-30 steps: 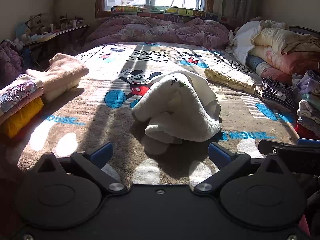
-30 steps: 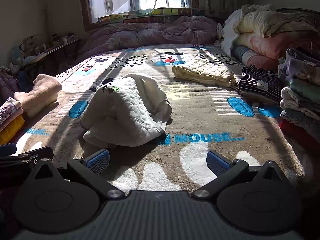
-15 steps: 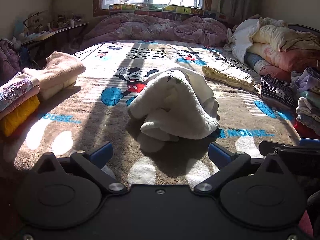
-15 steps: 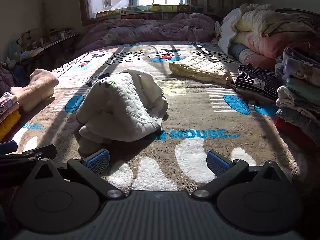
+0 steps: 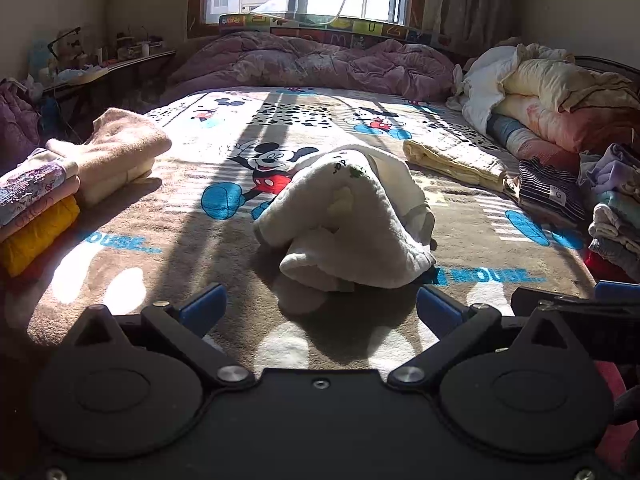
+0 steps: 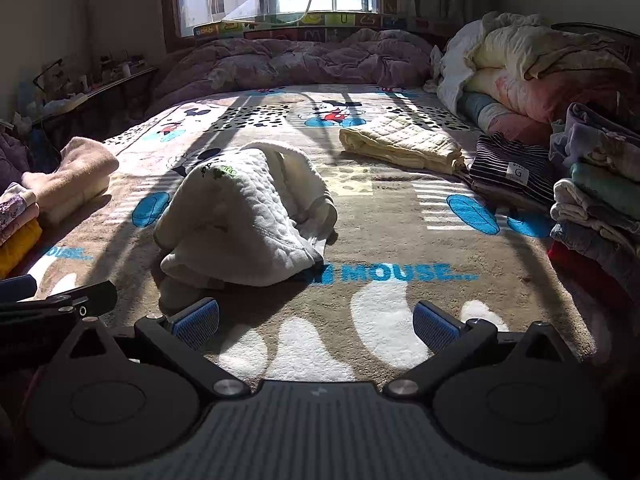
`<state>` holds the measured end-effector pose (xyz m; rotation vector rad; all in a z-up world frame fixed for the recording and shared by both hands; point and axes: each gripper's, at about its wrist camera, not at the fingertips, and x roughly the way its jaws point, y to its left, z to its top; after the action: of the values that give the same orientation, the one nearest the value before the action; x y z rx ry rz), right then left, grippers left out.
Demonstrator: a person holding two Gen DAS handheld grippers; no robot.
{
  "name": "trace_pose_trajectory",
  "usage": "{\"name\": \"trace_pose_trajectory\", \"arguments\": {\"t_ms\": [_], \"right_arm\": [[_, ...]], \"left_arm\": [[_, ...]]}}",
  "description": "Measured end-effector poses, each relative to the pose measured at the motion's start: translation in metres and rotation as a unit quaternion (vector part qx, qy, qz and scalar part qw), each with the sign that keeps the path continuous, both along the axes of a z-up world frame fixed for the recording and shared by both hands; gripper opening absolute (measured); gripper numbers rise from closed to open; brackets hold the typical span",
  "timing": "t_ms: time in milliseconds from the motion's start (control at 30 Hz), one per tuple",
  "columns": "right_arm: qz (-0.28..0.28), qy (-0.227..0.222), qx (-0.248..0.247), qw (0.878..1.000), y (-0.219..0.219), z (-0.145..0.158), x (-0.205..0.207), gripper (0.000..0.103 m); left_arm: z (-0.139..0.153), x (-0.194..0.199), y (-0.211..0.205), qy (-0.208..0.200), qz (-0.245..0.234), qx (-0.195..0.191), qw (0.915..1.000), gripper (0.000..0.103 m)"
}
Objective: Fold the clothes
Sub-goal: 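Approach the crumpled white quilted sweatshirt with both grippers open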
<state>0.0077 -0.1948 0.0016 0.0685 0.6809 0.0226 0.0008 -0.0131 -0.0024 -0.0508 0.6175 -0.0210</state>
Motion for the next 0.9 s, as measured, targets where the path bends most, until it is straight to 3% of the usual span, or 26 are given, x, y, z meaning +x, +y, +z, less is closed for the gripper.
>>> {"name": "trace_pose_trajectory", "arguments": {"t_ms": [533, 900], "right_arm": [[0.006, 0.004, 0.010, 1.000, 0.002, -0.008, 0.013, 0.102], [0.021, 0.003, 0.047, 0.999, -0.007, -0.013, 0.018, 0.102]], "left_arm": [[-0.004, 0.011, -0.001, 0.009, 0.011, 0.003, 0.9999, 0.103], [-0.005, 0.017, -0.006, 0.012, 0.019, 0.015, 0.9996, 0.103]]}}
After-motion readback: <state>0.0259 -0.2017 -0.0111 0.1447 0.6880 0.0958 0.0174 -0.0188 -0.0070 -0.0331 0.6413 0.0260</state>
